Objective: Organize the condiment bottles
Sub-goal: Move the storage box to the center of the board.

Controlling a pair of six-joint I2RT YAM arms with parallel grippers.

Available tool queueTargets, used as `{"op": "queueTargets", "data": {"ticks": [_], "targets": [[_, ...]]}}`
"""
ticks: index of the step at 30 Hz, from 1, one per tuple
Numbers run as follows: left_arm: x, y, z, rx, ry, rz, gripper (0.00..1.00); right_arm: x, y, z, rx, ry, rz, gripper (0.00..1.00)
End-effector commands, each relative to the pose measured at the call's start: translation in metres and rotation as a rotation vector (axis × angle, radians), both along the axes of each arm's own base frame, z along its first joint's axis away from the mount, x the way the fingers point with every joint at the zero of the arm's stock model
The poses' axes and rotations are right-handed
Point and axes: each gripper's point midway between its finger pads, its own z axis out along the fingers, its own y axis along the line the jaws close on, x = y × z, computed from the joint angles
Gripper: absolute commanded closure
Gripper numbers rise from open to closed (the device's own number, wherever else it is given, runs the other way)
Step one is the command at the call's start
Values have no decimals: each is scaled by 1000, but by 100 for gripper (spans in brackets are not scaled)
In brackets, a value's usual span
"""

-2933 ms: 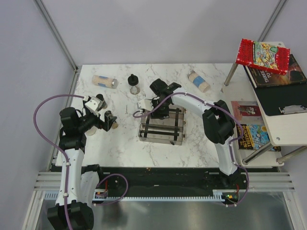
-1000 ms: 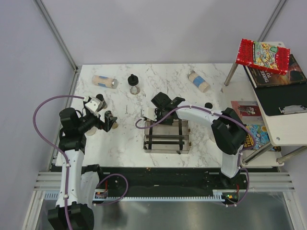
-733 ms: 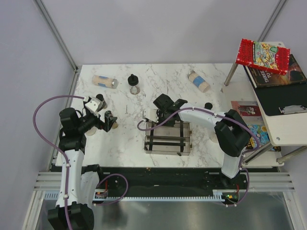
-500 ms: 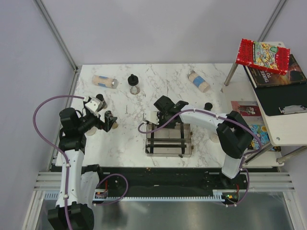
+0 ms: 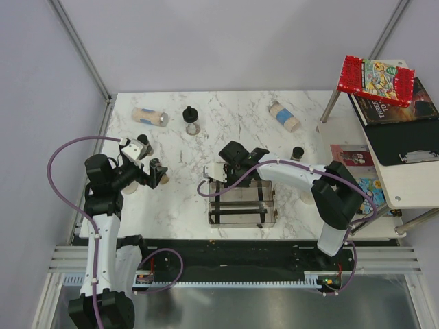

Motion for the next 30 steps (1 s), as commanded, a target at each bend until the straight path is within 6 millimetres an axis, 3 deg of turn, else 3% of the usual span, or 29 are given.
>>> {"op": "queueTargets", "data": {"ticks": [1,4,5,7,8,10,11,15,20,22,23,25,26,27,28,30], "targets": [[-1,-2,6,21,-37,-27,0,4,5,10,23,-46,1,96],[-1,-2,5,20,-36,-27,1,7,3,10,10,-59,-10,82],[-1,-2,5,20,-34,-27,0,9,1,10,3,-64,-16,67],[-1,-2,5,20,-36,-27,1,9,1,10,-3,-68,-17,53],[-1,-1,5,20,-34,-27,1,10,2,12,1,-73,-14,33],[-1,-2,6,21,-37,-27,1,14,3,16,9,-92,-23,17],[-1,-2,6,21,-37,-27,1,17,5,24,24,-109,-25,2],[-1,-2,5,20,-34,-27,1,29,14,65,113,-196,-48,2],[-1,-1,4,21,-34,-24,0,40,20,155,318,-312,-138,2],[-1,-1,5,22,-35,-24,1,40,15,176,375,-331,-183,2],[-1,-1,5,22,-37,-26,0,40,5,194,410,-359,-209,2],[-1,-1,5,23,-36,-24,0,41,-9,199,447,-375,-259,2],[-1,-1,4,22,-33,-24,1,42,-25,214,482,-410,-289,2],[-1,-1,5,23,-35,-23,0,43,-34,218,499,-428,-300,2],[0,0,4,24,-33,-17,0,42,-42,210,501,-436,-308,2],[3,3,4,30,-29,2,0,36,-65,230,556,-501,-319,2]]}}
